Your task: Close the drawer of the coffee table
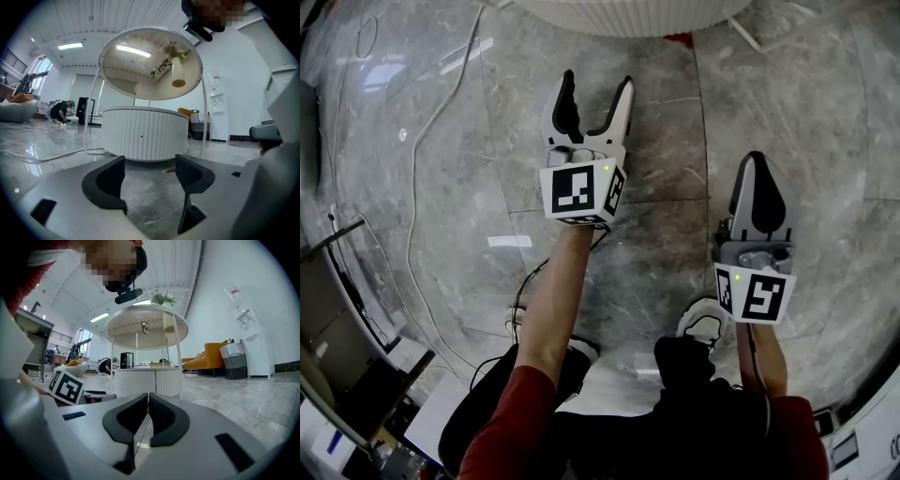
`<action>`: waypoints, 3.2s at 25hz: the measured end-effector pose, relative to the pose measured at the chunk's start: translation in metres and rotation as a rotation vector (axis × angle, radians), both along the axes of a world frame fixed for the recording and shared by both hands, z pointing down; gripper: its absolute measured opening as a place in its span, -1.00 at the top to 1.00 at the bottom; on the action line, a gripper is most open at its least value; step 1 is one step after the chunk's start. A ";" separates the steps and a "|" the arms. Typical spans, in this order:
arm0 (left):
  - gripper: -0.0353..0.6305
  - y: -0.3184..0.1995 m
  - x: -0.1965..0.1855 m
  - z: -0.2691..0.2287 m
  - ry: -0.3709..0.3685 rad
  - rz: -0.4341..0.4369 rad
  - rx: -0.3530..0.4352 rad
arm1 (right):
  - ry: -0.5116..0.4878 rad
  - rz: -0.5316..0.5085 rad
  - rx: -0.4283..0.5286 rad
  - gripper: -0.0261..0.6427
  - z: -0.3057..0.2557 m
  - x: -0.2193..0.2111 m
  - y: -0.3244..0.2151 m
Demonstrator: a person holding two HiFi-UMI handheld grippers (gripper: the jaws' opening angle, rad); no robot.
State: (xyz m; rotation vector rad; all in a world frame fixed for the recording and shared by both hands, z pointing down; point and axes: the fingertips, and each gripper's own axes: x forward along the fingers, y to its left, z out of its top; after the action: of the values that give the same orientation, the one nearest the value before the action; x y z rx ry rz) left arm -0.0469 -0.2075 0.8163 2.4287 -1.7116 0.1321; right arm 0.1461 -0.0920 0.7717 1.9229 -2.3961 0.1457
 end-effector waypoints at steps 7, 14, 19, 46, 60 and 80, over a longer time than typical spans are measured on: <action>-0.15 0.050 -0.021 -0.003 0.030 -0.073 -0.022 | -0.003 -0.017 0.002 0.85 -0.002 -0.005 0.003; -0.15 0.100 -0.015 -0.017 -0.053 -0.029 0.033 | -0.008 -0.033 0.000 0.85 0.000 -0.014 0.004; -0.15 0.125 -0.003 -0.017 -0.128 0.039 0.055 | -0.009 -0.046 0.001 0.85 0.000 -0.019 0.004; 0.85 0.129 -0.009 -0.028 -0.113 0.024 0.064 | -0.013 -0.060 -0.009 0.85 0.003 -0.023 0.003; 0.85 0.098 -0.045 -0.259 -0.153 0.050 0.201 | 0.006 -0.061 -0.085 0.85 -0.212 -0.040 0.003; 0.85 0.191 -0.087 -0.818 -0.154 -0.144 0.094 | 0.086 -0.089 0.043 0.85 -0.791 -0.044 0.034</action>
State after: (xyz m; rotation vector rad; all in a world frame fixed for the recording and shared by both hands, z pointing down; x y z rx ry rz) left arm -0.1339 -0.0169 -0.0014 2.4054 -1.9950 0.2306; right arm 0.1022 -0.0577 -0.0191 1.7965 -2.4422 0.0073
